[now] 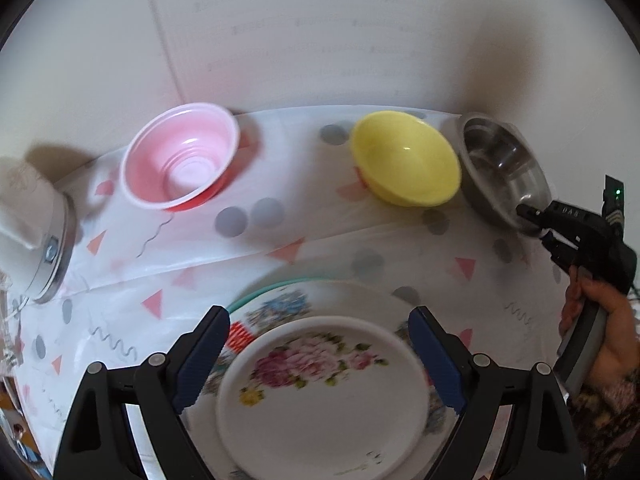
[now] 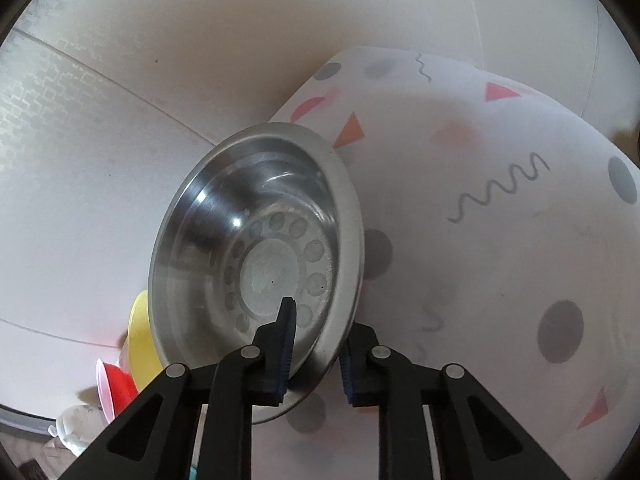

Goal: Organize plates and bowls
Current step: 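Grasp the steel bowl rim with the right gripper, then the left gripper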

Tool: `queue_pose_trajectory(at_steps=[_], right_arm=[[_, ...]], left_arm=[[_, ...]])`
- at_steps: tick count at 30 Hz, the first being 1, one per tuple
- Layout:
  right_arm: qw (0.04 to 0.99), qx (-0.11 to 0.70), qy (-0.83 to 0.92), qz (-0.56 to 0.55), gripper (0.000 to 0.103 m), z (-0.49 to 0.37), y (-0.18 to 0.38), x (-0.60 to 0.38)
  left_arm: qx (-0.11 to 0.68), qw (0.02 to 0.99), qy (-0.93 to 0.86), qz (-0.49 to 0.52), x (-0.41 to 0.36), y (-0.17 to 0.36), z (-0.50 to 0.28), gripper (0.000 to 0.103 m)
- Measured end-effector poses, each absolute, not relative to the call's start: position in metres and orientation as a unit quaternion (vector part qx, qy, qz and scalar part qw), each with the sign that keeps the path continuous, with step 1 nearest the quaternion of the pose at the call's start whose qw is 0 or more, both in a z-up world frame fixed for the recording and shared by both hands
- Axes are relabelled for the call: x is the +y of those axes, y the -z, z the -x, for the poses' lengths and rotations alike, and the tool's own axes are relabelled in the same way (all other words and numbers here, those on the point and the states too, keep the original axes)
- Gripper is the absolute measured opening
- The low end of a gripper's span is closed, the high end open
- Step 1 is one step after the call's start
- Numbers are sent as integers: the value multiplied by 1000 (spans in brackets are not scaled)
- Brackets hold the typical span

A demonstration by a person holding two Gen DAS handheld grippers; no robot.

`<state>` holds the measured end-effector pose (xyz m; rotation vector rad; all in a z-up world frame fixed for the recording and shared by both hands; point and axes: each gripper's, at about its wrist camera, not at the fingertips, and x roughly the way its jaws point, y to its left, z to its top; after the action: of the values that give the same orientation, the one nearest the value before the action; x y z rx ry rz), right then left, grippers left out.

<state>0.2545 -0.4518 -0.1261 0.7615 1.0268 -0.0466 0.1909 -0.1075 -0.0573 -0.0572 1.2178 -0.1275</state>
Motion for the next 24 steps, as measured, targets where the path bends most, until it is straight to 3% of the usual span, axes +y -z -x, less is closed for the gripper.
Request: queue_pose_trajectory(at_steps=[24], right_arm=[[819,487,0,-302,17,-225,135,-462]], left_arm=[[561,812,158,-5,-226,69,-254,90]])
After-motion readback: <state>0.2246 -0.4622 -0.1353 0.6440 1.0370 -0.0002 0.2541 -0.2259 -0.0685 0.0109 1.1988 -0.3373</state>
